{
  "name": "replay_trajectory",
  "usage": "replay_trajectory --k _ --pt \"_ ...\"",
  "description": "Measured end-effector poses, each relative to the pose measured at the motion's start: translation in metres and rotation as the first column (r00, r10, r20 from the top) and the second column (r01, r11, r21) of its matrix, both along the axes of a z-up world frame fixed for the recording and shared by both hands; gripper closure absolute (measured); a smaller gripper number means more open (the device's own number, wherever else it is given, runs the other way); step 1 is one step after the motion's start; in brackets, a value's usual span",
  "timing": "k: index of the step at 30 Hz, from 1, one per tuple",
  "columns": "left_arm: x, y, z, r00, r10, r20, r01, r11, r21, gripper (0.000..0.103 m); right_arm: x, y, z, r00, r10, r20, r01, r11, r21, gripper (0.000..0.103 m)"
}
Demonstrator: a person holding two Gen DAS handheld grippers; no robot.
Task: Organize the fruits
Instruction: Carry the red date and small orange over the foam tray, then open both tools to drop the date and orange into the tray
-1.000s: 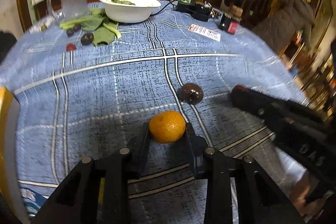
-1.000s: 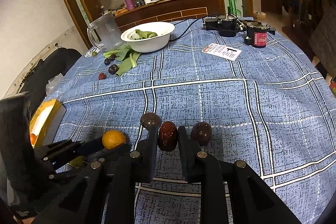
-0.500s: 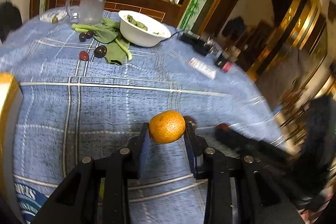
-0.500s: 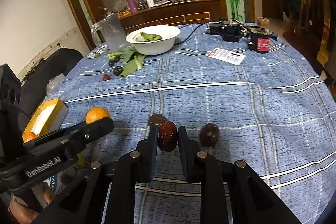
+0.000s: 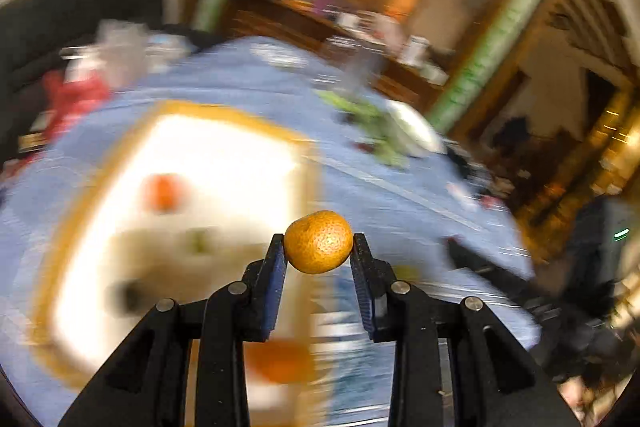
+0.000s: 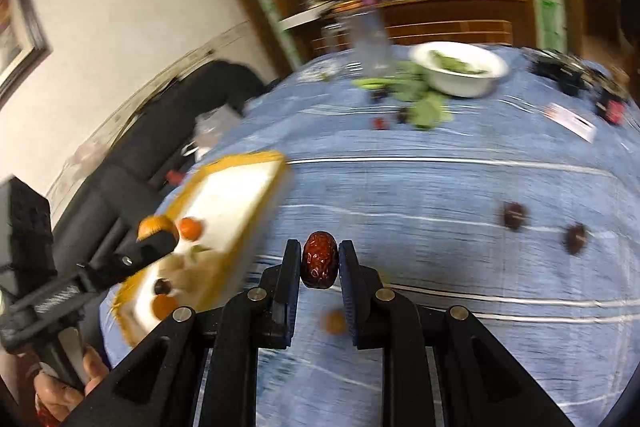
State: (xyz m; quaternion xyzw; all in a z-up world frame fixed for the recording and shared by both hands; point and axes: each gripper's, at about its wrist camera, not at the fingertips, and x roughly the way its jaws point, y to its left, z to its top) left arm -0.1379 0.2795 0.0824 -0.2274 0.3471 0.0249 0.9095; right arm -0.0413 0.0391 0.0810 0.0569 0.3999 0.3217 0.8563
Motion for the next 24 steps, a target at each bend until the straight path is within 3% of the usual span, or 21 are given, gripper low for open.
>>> replay_trajectory --k 2,5,6,10,14,17,19,24 --pt "-0.013 0.02 -0.011 0.997 0.061 -0.039 -0.059 0.997 0.045 0.072 -0.003 0.034 0.003 0.998 0.059 -0.004 -0.059 0.998 -0.015 0.082" --pt "-0.025 0.037 -0.031 0.997 0.032 -0.077 -0.037 0.997 -0.069 0.072 -0.005 0.086 -0.003 0.991 0.133 -0.022 -0.134 0.99 -0.051 0.082" --pt "-0.026 0.037 -0.035 0.996 0.021 -0.083 -0.027 0.997 -0.074 0.072 -0.004 0.102 -0.007 0.988 0.155 -0.029 -0.156 0.985 -0.069 0.082" --pt "-0.026 0.032 -0.044 0.996 0.002 -0.095 -0.005 0.999 -0.034 0.072 0.008 0.153 -0.028 0.978 0.196 -0.078 -0.206 0.968 -0.142 0.082" --pt "-0.023 0.028 -0.043 0.997 -0.003 -0.078 0.002 1.0 -0.01 0.07 0.021 0.169 -0.042 0.975 0.198 -0.104 -0.215 0.958 -0.19 0.082" --pt "-0.022 0.027 -0.043 0.998 -0.004 -0.066 0.003 1.0 -0.012 0.051 0.03 0.171 -0.047 0.974 0.187 -0.124 -0.208 0.96 -0.186 0.081" --pt "-0.025 0.027 -0.04 0.998 -0.001 -0.058 0.001 1.0 -0.007 0.048 0.033 0.17 -0.049 0.975 0.179 -0.132 -0.202 0.961 -0.189 0.081" --pt "-0.029 0.025 -0.033 0.999 0.008 -0.042 -0.007 1.0 0.005 0.038 0.026 0.165 -0.039 0.979 0.182 -0.091 -0.196 0.962 -0.189 0.064"
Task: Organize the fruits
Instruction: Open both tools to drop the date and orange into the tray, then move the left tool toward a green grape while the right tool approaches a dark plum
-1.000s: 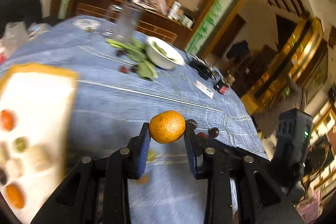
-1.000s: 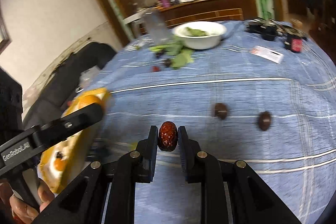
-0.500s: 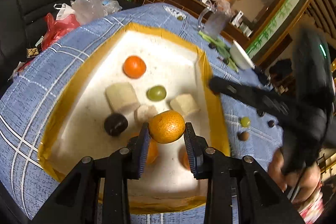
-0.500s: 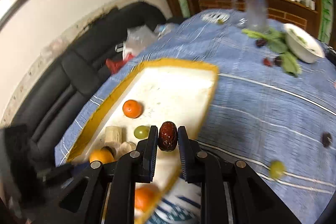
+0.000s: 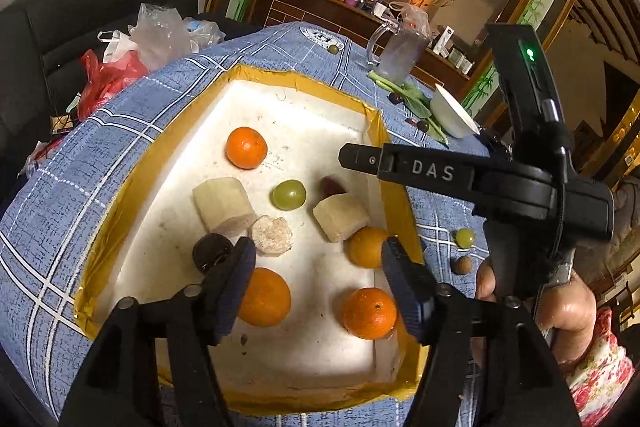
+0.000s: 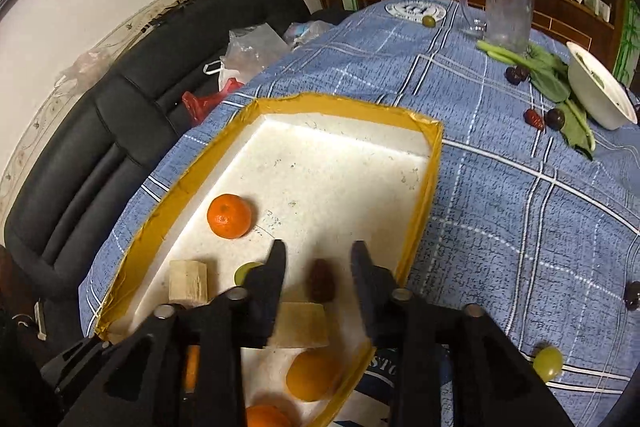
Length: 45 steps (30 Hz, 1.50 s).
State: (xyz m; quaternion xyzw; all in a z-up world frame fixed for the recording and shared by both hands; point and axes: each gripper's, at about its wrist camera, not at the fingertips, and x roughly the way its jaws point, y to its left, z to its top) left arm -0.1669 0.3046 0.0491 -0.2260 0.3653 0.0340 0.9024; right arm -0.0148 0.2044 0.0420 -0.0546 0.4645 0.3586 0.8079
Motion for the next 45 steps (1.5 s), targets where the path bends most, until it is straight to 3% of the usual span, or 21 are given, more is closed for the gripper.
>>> replay_trajectory --k 8,15,17,22,27,35,45 --pt "-0.009 -0.004 0.014 0.999 0.038 0.013 -0.039 0.999 0.037 0.031 -0.011 -0.034 0.018 0.999 -0.033 0.024 0.032 0.999 0.036 0.064" --pt "-0.017 -0.022 0.031 0.999 0.02 0.044 -0.023 0.998 0.064 0.027 -0.02 -0.131 0.041 0.985 -0.161 0.067 0.157 0.986 0.059 0.061" --pt "-0.017 -0.033 0.036 0.999 -0.003 0.051 -0.001 0.998 0.069 0.026 -0.02 -0.176 0.044 0.967 -0.244 0.079 0.239 0.969 0.063 0.055" --pt "-0.013 -0.067 0.038 0.996 -0.078 0.045 0.075 0.994 0.076 0.025 -0.022 -0.271 0.038 0.906 -0.418 0.067 0.414 0.908 0.065 0.056" --pt "-0.006 -0.105 0.037 0.987 -0.16 0.017 0.157 0.98 0.12 0.024 -0.025 -0.327 0.027 0.863 -0.504 0.042 0.5 0.863 0.07 0.056" --pt "0.03 -0.153 0.033 0.966 -0.259 -0.027 0.259 0.949 0.18 0.024 -0.008 -0.348 0.002 0.842 -0.54 0.019 0.538 0.841 0.053 0.056" --pt "0.102 -0.18 -0.003 0.945 -0.309 -0.11 0.324 0.933 0.156 0.025 0.047 -0.343 -0.021 0.807 -0.59 0.036 0.59 0.807 0.008 0.056"
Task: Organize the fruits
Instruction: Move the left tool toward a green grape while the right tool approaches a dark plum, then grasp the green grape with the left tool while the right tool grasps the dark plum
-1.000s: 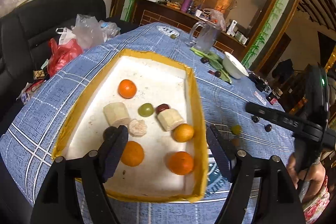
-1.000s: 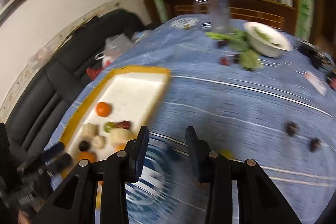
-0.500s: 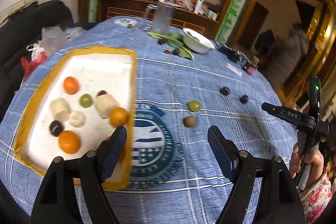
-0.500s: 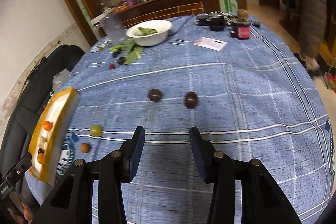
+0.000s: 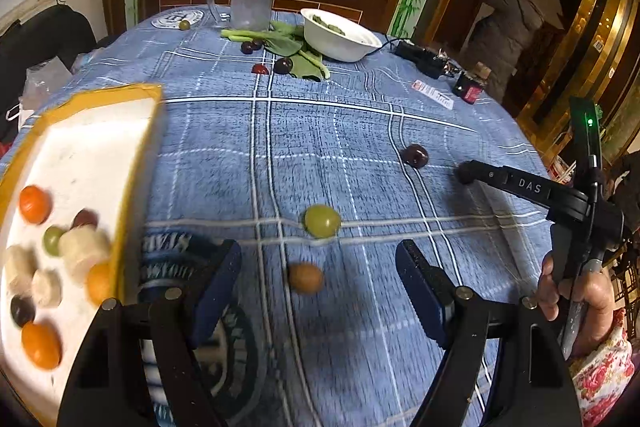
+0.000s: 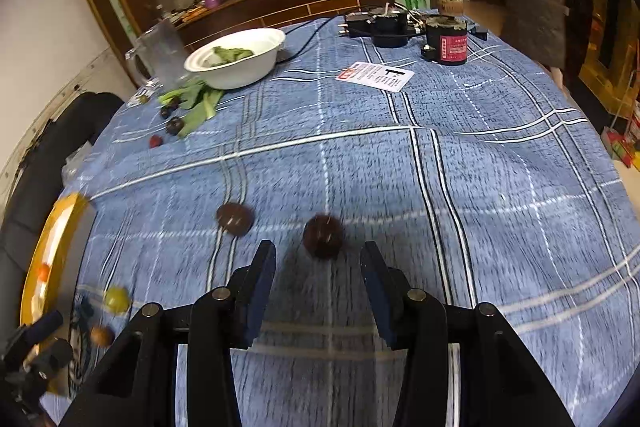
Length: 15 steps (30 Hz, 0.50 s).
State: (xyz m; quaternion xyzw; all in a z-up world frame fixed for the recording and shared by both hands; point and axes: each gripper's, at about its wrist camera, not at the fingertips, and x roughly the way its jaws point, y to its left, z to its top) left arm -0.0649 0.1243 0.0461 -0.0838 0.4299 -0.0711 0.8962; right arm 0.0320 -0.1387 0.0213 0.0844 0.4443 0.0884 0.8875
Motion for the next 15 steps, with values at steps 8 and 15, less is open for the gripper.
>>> replay_trajectory --k 8,15 --pt "0.029 -0.017 -0.018 0.996 -0.089 0.005 0.089 0.996 0.012 0.025 0.023 0.003 -0.016 1.0 -0.002 -0.001 0.001 1.0 -0.024 0.056" --pt "0.034 -0.016 -0.032 0.988 -0.152 0.006 0.152 0.988 -0.009 0.054 0.024 0.017 -0.018 0.998 0.05 0.027 -0.046 0.992 -0.116 0.056"
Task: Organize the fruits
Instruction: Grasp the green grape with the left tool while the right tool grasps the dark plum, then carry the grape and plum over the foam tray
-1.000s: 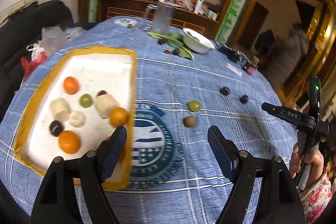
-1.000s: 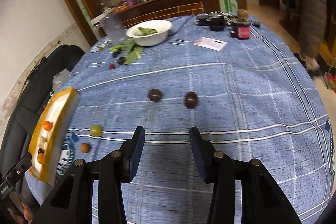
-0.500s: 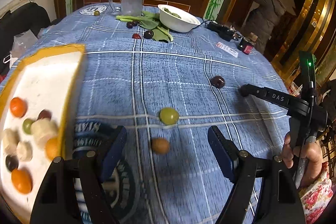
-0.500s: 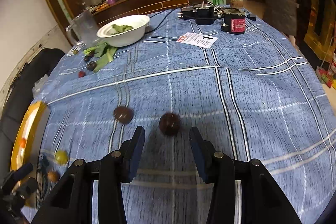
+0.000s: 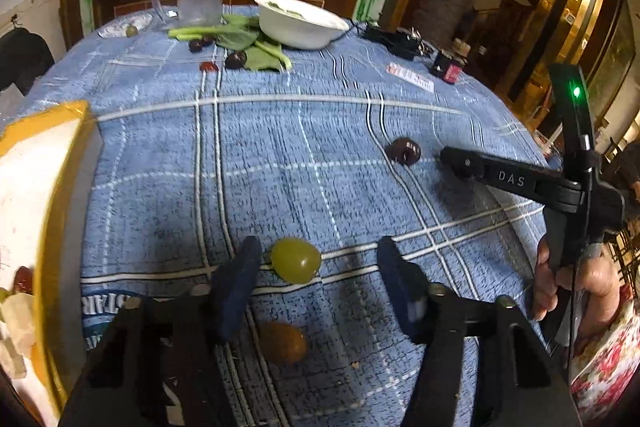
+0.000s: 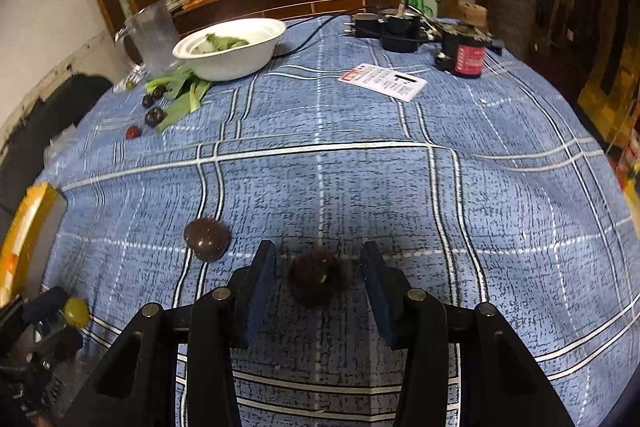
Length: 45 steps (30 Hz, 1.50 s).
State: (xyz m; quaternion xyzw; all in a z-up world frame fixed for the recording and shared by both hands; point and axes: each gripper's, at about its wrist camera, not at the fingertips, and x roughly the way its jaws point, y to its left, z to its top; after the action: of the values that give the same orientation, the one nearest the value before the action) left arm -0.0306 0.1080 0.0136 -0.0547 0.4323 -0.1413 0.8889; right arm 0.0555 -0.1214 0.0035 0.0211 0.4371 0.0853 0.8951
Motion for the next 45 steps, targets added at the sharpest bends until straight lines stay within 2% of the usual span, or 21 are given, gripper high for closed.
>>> replay_trajectory --k 1,3,5,7,8,9,11,17,22,26,30,35,38,42,45 --pt "0.001 -0.001 -0.003 1.0 -0.004 -0.013 0.004 1.0 0.004 0.055 -0.001 0.002 0.0 1.0 0.008 0.001 -0.008 1.0 -0.011 0.057" --pt "0.0 -0.003 -0.002 1.0 -0.006 -0.001 0.006 1.0 0.013 0.055 -0.003 0.008 0.0 1.0 0.029 0.005 -0.029 0.999 -0.043 0.066" --pt "0.001 -0.004 -0.003 1.0 -0.001 0.001 0.001 1.0 0.023 0.056 -0.004 0.01 0.0 0.999 0.034 0.011 -0.033 0.998 -0.058 0.07" --pt "0.001 -0.005 -0.003 1.0 0.004 0.007 -0.004 0.999 0.033 0.061 -0.005 0.008 0.001 0.999 0.032 0.013 -0.031 0.998 -0.054 0.075" --pt "0.001 -0.004 -0.003 1.0 0.011 0.012 -0.011 0.999 0.039 0.068 -0.005 0.007 0.001 0.999 0.029 0.013 -0.029 0.998 -0.049 0.077" --pt "0.001 -0.004 -0.003 1.0 0.018 0.017 -0.019 0.999 0.043 0.075 -0.006 0.005 0.001 1.0 0.027 0.015 -0.027 0.999 -0.041 0.077" --pt "0.001 -0.002 -0.001 0.999 0.027 0.03 -0.028 0.999 0.039 0.08 -0.007 0.002 0.002 1.0 0.027 0.014 -0.027 0.999 -0.021 0.078" --pt "0.0 -0.002 0.004 0.997 0.031 0.064 -0.034 0.999 0.036 0.08 -0.013 -0.001 0.003 1.0 0.001 0.027 -0.001 1.0 0.002 0.078" --pt "0.001 0.001 0.008 0.996 0.04 0.077 -0.04 0.999 -0.001 0.08 -0.022 -0.001 0.008 0.999 -0.02 0.047 0.019 1.0 0.023 0.078" --pt "-0.001 0.004 0.011 0.994 0.059 0.087 -0.058 0.998 -0.009 0.08 -0.037 -0.003 0.018 0.998 -0.037 0.055 0.032 0.996 0.083 0.077" --pt "-0.007 0.011 0.018 0.991 0.079 0.111 -0.073 0.996 -0.06 0.079 -0.061 -0.004 0.03 0.998 -0.037 0.04 0.031 0.989 0.143 0.077" --pt "-0.018 0.02 0.028 0.985 0.099 0.145 -0.085 0.991 -0.099 0.079 -0.097 0.006 0.051 0.998 -0.006 0.066 -0.001 0.993 0.115 0.077" --pt "-0.035 0.034 0.043 0.98 0.127 0.15 -0.104 0.983 -0.153 0.079 -0.113 0.015 0.064 0.997 0.026 0.079 -0.035 0.993 0.115 0.077" --pt "-0.071 0.066 0.07 0.963 0.186 0.196 -0.154 0.974 -0.167 0.079 -0.13 0.041 0.081 0.99 0.096 0.108 -0.109 0.986 0.125 0.077" --pt "-0.098 0.104 0.08 0.932 0.293 0.215 -0.259 0.951 -0.171 0.079 -0.139 0.074 0.087 0.978 0.172 0.118 -0.187 0.973 0.138 0.077"
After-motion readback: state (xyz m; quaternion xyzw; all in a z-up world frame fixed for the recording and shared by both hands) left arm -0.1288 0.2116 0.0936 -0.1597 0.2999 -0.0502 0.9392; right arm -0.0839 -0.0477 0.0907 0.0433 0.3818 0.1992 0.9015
